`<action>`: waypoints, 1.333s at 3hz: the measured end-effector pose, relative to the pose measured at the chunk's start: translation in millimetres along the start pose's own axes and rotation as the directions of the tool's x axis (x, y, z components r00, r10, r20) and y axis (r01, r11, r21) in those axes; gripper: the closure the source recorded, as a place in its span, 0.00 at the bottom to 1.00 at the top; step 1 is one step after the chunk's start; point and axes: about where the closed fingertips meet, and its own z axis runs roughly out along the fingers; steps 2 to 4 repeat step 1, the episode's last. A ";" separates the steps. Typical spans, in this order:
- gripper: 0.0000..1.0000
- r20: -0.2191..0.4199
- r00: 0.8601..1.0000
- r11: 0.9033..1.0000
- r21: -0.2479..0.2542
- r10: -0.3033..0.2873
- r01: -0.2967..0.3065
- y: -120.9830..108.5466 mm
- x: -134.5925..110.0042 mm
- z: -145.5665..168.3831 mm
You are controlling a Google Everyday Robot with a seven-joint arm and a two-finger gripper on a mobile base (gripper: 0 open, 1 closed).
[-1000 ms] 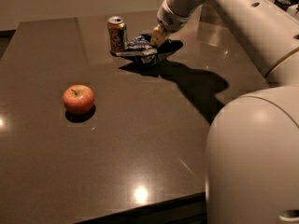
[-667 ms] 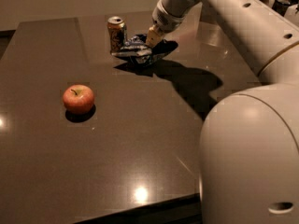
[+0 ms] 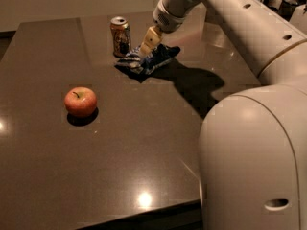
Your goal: Move blue chip bag near orange can
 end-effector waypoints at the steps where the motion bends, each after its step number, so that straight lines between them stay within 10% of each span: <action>1: 0.00 -0.001 1.000 1.000 -0.001 0.000 0.000 0.3 0.0 0.9; 4: 0.00 -0.001 1.000 1.000 -0.001 0.000 0.000 0.3 0.0 0.9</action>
Offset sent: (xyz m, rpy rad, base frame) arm 0.0000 0.0000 0.0000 0.0000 0.0000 0.0000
